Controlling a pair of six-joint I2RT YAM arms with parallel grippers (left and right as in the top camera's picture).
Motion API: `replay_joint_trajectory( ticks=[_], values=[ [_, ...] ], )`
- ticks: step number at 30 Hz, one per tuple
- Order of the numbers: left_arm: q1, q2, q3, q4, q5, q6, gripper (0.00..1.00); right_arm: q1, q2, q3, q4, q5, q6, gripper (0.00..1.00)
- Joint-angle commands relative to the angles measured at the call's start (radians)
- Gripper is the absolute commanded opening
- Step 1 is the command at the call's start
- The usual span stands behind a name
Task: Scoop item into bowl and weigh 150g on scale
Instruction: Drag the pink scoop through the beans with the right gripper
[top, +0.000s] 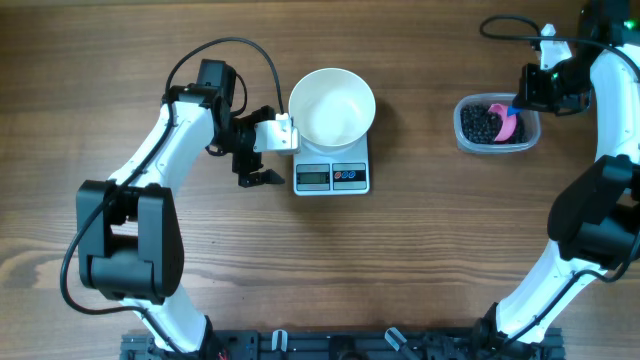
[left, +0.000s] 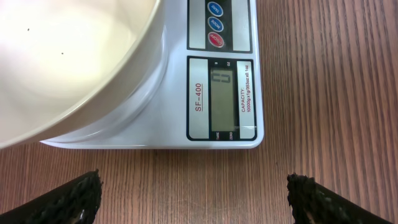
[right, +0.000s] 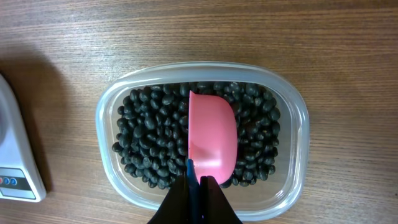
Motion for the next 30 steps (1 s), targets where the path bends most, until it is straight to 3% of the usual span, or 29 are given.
replay_joint_trajectory(
  ticks=[1,4,8,13,16,26,30],
  values=[
    [0.003,0.011,-0.010,-0.001,0.023,-0.009,1.00,0.000,0.002,-0.004,-0.013,-0.032,-0.004,0.21],
    [0.003,0.011,-0.010,-0.001,0.023,-0.009,1.00,0.000,0.002,-0.004,-0.020,0.016,-0.005,0.24],
    [0.003,0.011,-0.010,-0.001,0.023,-0.009,1.00,0.000,0.002,-0.003,0.000,-0.029,-0.001,0.04],
    [0.003,0.011,-0.010,-0.001,0.023,-0.009,1.00,0.000,-0.001,0.089,-0.071,0.137,-0.036,0.04],
    [0.003,0.011,-0.010,-0.001,0.023,-0.009,1.00,0.001,-0.020,0.139,-0.088,0.138,-0.046,0.04],
    [0.003,0.011,-0.010,-0.001,0.023,-0.009,1.00,0.137,-0.020,0.134,-0.050,0.384,-0.052,0.04],
    [0.003,0.011,-0.010,-0.001,0.023,-0.009,1.00,0.185,-0.002,0.053,-0.011,0.489,-0.021,0.04]
  ],
)
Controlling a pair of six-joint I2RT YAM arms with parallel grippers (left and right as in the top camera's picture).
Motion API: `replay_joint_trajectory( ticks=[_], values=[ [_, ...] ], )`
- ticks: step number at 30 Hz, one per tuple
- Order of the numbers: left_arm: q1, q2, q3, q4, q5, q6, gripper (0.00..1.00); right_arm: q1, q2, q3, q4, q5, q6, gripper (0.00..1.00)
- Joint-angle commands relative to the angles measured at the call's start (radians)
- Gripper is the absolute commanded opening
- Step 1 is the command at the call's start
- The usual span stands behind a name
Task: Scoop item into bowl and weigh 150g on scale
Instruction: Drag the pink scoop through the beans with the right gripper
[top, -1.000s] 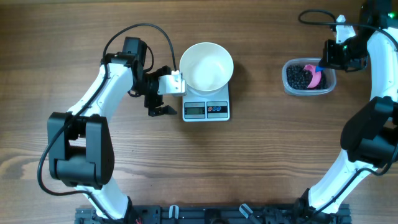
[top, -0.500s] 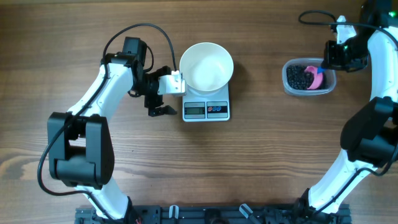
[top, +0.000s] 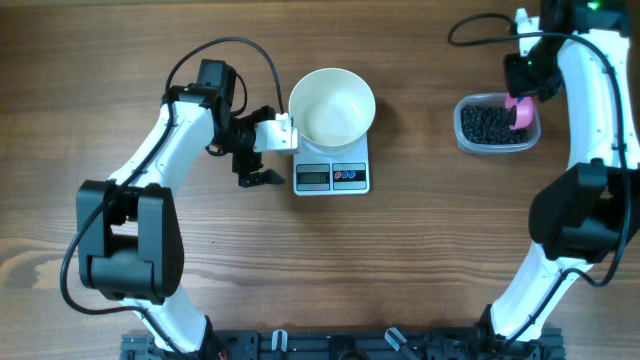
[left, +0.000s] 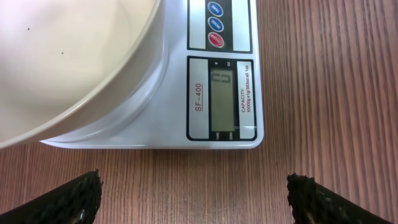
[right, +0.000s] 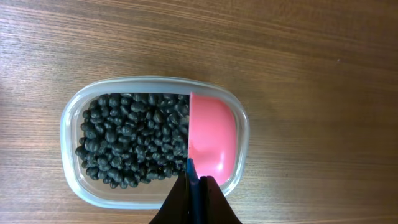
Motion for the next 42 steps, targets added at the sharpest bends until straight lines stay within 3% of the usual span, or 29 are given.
replay_joint_trajectory(
  ticks=[1,5,10,15,21,28,34,42],
  values=[
    [0.003,0.011,-0.010,-0.001,0.023,-0.005,1.00,0.021,-0.001,-0.086,0.048,0.090,0.027,0.04],
    [0.003,0.011,-0.010,-0.001,0.023,-0.005,1.00,0.021,-0.001,-0.187,0.100,0.054,0.068,0.04],
    [0.003,0.011,-0.010,-0.001,0.023,-0.005,1.00,0.021,-0.001,-0.275,0.136,-0.303,0.085,0.04],
    [0.003,0.011,-0.010,-0.002,0.023,-0.006,1.00,-0.003,-0.002,-0.274,0.134,-0.404,0.101,0.04],
    [0.003,0.011,-0.010,-0.001,0.023,-0.006,1.00,-0.208,-0.002,-0.272,0.136,-0.726,0.101,0.04],
    [0.003,0.011,-0.010,-0.001,0.023,-0.006,1.00,-0.321,-0.001,-0.272,0.147,-0.746,0.118,0.04],
    [0.003,0.011,-0.010,-0.001,0.023,-0.005,1.00,-0.426,-0.001,-0.272,0.166,-0.940,0.139,0.04],
    [0.003,0.011,-0.010,-0.001,0.023,-0.006,1.00,-0.522,-0.005,-0.214,0.079,-0.957,0.090,0.04]
  ],
)
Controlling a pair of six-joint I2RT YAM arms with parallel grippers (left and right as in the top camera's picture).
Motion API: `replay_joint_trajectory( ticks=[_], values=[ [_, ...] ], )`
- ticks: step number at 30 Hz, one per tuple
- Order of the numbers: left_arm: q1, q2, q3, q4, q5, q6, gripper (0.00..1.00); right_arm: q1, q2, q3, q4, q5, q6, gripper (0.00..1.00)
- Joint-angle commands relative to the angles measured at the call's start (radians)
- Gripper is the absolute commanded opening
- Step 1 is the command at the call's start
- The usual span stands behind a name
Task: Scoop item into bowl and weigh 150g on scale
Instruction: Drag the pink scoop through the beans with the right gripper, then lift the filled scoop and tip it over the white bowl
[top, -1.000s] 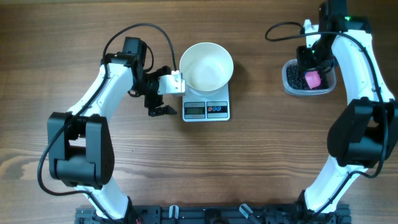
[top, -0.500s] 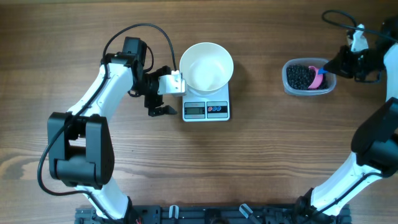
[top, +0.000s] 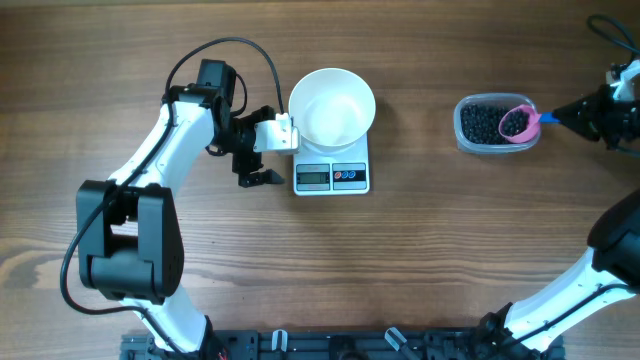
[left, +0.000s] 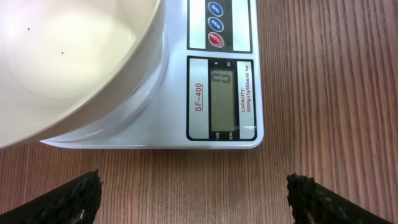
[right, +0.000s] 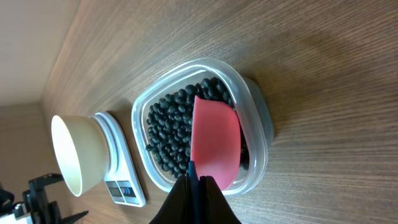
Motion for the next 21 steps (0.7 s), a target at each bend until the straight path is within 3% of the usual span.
replay_joint_trajectory(
  ticks=[1,12,21],
  values=[
    [0.003,0.011,-0.010,-0.001,0.023,-0.006,1.00,-0.009,0.011,0.056,-0.014,-0.092,-0.023,0.04],
    [0.003,0.011,-0.010,-0.001,0.023,-0.006,1.00,-0.009,0.011,0.056,-0.012,-0.310,-0.071,0.04],
    [0.003,0.011,-0.010,-0.001,0.023,-0.005,1.00,0.014,0.011,0.056,0.029,-0.357,-0.031,0.04]
  ],
)
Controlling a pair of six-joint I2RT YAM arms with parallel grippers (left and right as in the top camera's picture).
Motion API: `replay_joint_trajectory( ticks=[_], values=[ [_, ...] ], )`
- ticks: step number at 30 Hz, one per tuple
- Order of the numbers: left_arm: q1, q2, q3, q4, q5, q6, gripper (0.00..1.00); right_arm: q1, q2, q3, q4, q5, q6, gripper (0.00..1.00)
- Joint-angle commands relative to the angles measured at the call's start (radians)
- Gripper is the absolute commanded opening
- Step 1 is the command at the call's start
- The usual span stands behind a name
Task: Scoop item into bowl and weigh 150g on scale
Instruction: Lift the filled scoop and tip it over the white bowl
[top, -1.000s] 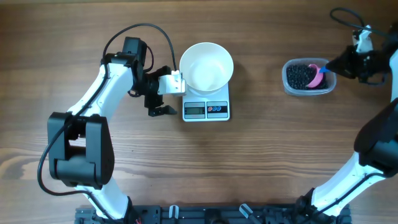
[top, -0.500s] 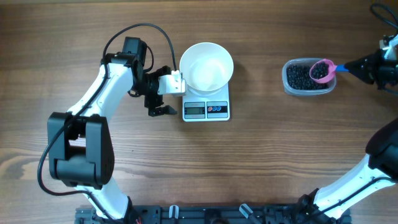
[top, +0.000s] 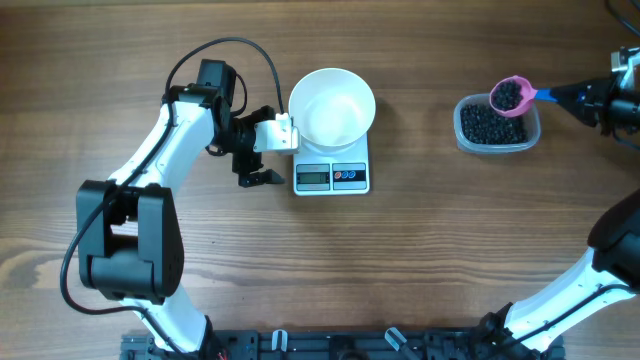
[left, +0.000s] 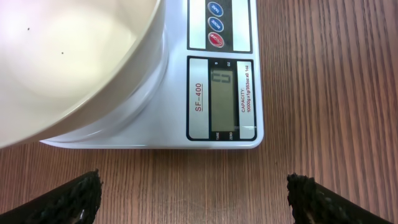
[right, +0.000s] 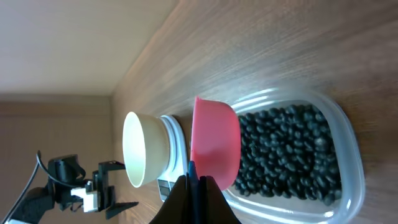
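Observation:
A pink scoop (top: 510, 95) with a blue handle carries black beans and hangs above the far edge of the clear bean container (top: 497, 126). My right gripper (top: 566, 97) is shut on its handle; the right wrist view shows the scoop (right: 214, 146) from the side above the beans (right: 292, 155). The white bowl (top: 332, 105) sits empty on the white scale (top: 332, 176), whose display (left: 221, 99) reads zero. My left gripper (top: 267, 147) stands open just left of the scale, with nothing between its fingertips (left: 69, 199).
The wooden table (top: 450, 250) stretches around the scale and container. The left arm lies along the table's left half. The right arm reaches in from the right edge. A black rail runs along the front edge.
The scoop was tilted down in the right end of the container's beans. It now hangs raised over the container's far left edge with beans in it. The left arm has not moved.
My right gripper held the scoop on its side over the middle of the beans, then at the container's right end. Then the arm stood far to the right with the scoop dipped in the beans. Now the scoop is up and loaded; the bowl stays empty.

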Motion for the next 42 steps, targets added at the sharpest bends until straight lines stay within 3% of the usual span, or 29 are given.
replay_joint_trajectory(
  ticks=[1,10,17,24,30,35,42],
  values=[
    [0.003,0.011,-0.010,-0.001,0.023,-0.005,1.00,0.037,0.011,0.028,0.056,-0.072,0.056,0.04],
    [0.003,0.011,-0.010,-0.001,0.023,-0.005,1.00,0.401,0.011,0.028,0.330,-0.083,0.330,0.04],
    [0.003,0.011,-0.010,-0.001,0.023,-0.006,1.00,0.639,0.011,0.028,0.404,-0.082,0.340,0.04],
    [0.003,0.011,-0.010,-0.001,0.023,-0.006,1.00,0.692,0.011,0.028,0.404,-0.068,0.181,0.04],
    [0.003,0.011,-0.010,-0.001,0.023,-0.005,1.00,0.729,-0.074,0.029,0.391,0.158,0.108,0.04],
    [0.003,0.011,-0.010,-0.001,0.023,-0.005,1.00,0.798,-0.150,0.029,0.375,0.344,-0.146,0.04],
    [0.003,0.011,-0.010,-0.001,0.023,-0.006,1.00,0.816,-0.150,0.029,0.374,0.348,-0.414,0.04]
  ],
)
